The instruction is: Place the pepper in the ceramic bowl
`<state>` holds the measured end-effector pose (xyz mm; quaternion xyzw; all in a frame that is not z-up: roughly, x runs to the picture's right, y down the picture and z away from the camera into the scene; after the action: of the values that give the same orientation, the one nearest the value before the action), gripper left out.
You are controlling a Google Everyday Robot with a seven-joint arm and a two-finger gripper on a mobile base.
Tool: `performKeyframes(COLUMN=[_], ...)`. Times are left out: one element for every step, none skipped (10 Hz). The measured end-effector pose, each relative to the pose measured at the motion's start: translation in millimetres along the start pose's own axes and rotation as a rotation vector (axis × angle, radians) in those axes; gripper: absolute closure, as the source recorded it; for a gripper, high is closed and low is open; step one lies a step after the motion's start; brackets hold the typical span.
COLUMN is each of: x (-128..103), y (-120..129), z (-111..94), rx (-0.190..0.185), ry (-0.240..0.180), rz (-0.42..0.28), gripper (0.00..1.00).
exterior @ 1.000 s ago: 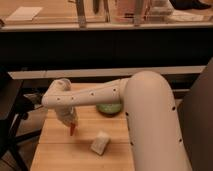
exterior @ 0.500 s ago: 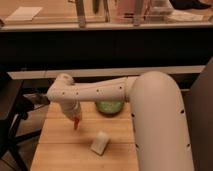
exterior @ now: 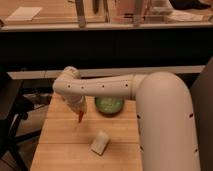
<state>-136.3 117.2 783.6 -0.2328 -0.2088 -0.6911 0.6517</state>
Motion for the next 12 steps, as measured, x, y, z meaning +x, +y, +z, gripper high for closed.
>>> performKeyframes(x=[3, 6, 8, 10, 16, 26, 33, 35, 36, 38, 42, 47], y=[2, 6, 12, 16, 20, 29, 36, 36, 40, 48, 53, 62], z=[-1, -1, -1, -2, -6, -14, -20, -20, -20, -19, -18, -17], rx=[0.003, 0.006, 0.007, 0.011, 0.020, 0.020, 0.023, 0.024, 0.028, 0.028, 0.034, 0.042], ry=[0.001, 0.000, 0.000, 0.000, 0.006, 0.013, 0.013, 0.013, 0.007, 0.004, 0.008, 0.011], rz=[0.008, 0.017, 0.025, 0.035, 0.045, 0.060, 0.072, 0.076, 0.081, 0.085, 0.092, 0.102], gripper=[0.99, 0.98, 0.93, 0.92, 0.96, 0.99, 0.99, 0.99, 0.99, 0.99, 0.99, 0.99])
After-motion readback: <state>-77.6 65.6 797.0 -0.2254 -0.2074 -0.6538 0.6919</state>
